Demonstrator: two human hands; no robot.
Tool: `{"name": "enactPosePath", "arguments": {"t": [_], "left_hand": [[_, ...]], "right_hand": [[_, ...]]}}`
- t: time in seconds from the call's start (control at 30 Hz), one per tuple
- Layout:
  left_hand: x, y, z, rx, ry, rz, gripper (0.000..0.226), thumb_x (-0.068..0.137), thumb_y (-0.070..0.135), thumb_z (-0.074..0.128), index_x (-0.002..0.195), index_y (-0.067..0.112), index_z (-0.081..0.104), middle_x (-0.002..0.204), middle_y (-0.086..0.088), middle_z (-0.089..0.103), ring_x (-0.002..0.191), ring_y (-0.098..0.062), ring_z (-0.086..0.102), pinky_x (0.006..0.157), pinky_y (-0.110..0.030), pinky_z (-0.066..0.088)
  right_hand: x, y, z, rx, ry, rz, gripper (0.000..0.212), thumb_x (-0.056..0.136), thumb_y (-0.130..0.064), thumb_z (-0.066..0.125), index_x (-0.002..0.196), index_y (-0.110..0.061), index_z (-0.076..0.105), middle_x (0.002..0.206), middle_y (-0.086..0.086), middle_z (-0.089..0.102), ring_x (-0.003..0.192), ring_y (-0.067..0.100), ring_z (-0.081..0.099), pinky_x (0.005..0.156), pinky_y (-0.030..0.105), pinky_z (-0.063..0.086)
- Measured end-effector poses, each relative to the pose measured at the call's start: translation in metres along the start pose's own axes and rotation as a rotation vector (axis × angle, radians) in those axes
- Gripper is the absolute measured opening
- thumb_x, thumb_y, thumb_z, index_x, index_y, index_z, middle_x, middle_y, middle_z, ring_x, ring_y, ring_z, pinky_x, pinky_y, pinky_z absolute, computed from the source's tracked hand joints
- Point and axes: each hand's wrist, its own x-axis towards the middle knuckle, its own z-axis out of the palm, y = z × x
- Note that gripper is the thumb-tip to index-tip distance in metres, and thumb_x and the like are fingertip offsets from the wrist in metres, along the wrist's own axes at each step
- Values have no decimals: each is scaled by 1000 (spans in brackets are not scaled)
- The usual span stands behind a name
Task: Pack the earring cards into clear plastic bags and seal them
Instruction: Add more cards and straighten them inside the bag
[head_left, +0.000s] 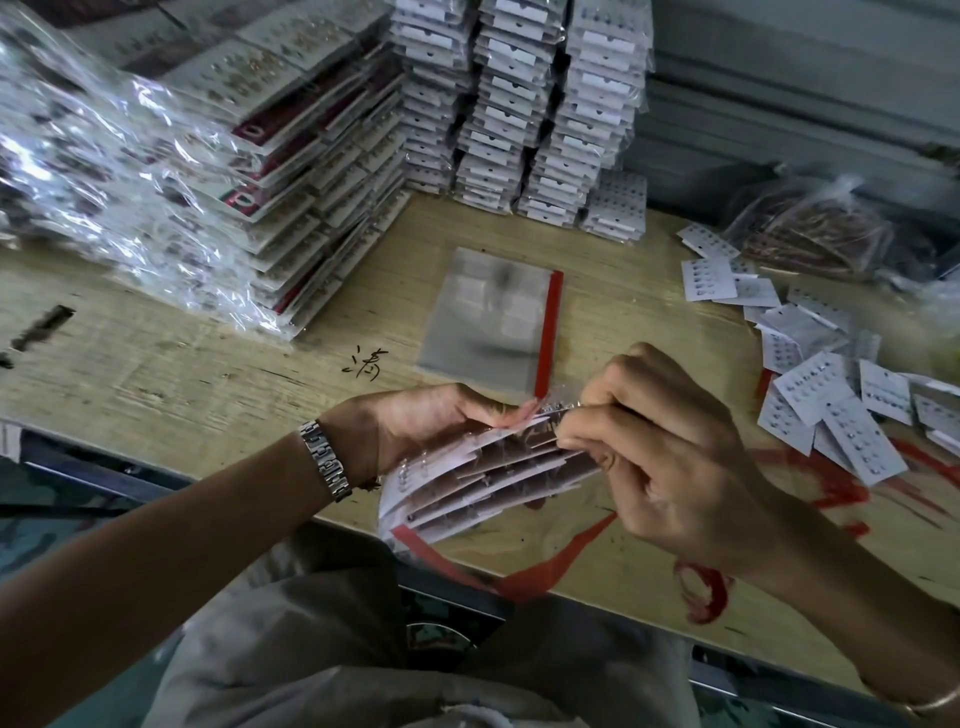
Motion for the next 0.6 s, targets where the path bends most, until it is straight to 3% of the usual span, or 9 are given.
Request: {"name": "enactPosePath", "arguments": {"t": [0.23, 0.33, 0.43, 0.6], "left_hand": [[2, 0, 0, -60, -78, -11, 59, 52, 61, 88, 92, 20, 81, 97, -6, 77, 85, -18, 71, 74, -26, 57], [3, -2, -2, -82, -75, 1, 54, 56, 58, 87, 94, 20, 81, 96, -5, 77, 83, -16, 71, 74, -25, 57], [4, -2, -4, -102, -86, 7, 52, 58, 54, 88, 96, 20, 81, 96, -6, 77, 81, -16, 71, 71, -25, 57], [3, -8, -7, -174, -56, -2, 53, 55, 50, 91, 95, 16, 81, 95, -8, 76, 78, -16, 72, 68, -25, 58]], "right_hand": [[-1, -2, 1, -11, 46, 67, 16, 70, 21, 65, 71, 5, 66, 72, 13, 52, 73, 21, 44, 65, 33, 38], [0, -2, -4, -85, -12, 74, 15, 75, 17, 63, 71, 3, 65, 74, 11, 52, 74, 22, 46, 64, 39, 38], [1, -2, -11, -206, -64, 75, 15, 74, 17, 67, 70, 2, 66, 76, 10, 53, 74, 22, 47, 65, 36, 37], [2, -6, -21, -232, -108, 170, 5, 78, -8, 78, 76, -4, 75, 76, 4, 55, 73, 14, 47, 68, 35, 37]]}}
